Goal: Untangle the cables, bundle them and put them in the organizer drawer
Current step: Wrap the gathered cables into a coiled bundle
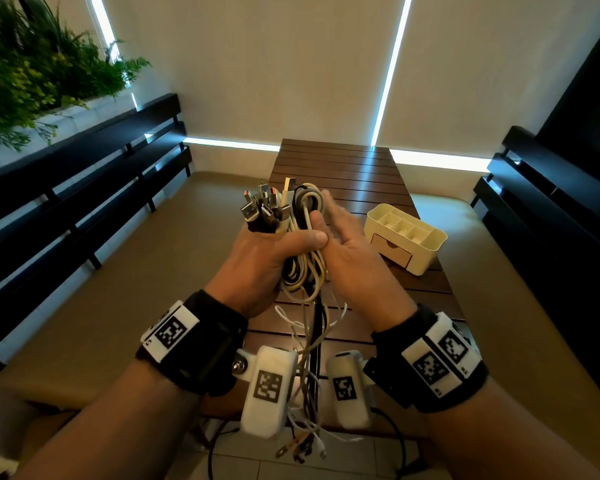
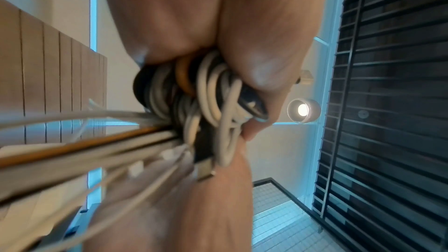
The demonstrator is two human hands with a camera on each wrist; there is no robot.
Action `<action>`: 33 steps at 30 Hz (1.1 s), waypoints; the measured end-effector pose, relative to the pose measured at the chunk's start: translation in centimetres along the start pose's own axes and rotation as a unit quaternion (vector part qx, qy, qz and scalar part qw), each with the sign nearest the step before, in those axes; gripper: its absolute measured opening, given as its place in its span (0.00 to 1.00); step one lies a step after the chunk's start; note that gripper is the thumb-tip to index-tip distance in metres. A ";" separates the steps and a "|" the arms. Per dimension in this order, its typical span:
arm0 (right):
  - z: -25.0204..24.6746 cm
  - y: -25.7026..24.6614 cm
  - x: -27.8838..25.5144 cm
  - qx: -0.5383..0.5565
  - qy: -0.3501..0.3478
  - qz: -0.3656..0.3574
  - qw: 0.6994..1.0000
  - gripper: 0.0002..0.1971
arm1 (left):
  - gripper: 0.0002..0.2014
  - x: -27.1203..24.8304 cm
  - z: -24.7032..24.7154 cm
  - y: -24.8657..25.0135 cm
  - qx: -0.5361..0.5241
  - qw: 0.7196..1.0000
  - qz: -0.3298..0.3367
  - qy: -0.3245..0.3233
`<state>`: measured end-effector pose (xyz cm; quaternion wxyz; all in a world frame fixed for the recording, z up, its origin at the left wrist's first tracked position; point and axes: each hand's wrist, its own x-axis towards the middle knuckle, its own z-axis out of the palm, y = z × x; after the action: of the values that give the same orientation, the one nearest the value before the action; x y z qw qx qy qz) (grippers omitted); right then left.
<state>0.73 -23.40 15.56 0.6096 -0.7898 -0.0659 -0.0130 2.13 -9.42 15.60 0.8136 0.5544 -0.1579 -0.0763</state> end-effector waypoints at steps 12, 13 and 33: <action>2.2 4.7 0.3 0.191 -0.078 -0.086 0.975 0.41 | 0.06 0.9 -0.5 0.3 0.045 0.998 0.017 0.047; 2.2 5.4 0.3 0.144 -0.080 -0.091 0.982 0.40 | 0.06 1.0 -0.6 0.5 0.037 0.998 0.012 0.049; -7.3 17.3 -1.8 -0.289 -0.219 0.203 0.909 0.13 | 0.07 1.4 -3.2 5.9 -0.081 0.994 0.062 0.049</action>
<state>1.41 -34.91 0.64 0.3143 -0.9108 -0.0291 0.2660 4.21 -4.79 20.25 0.8657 0.4787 -0.1458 -0.0110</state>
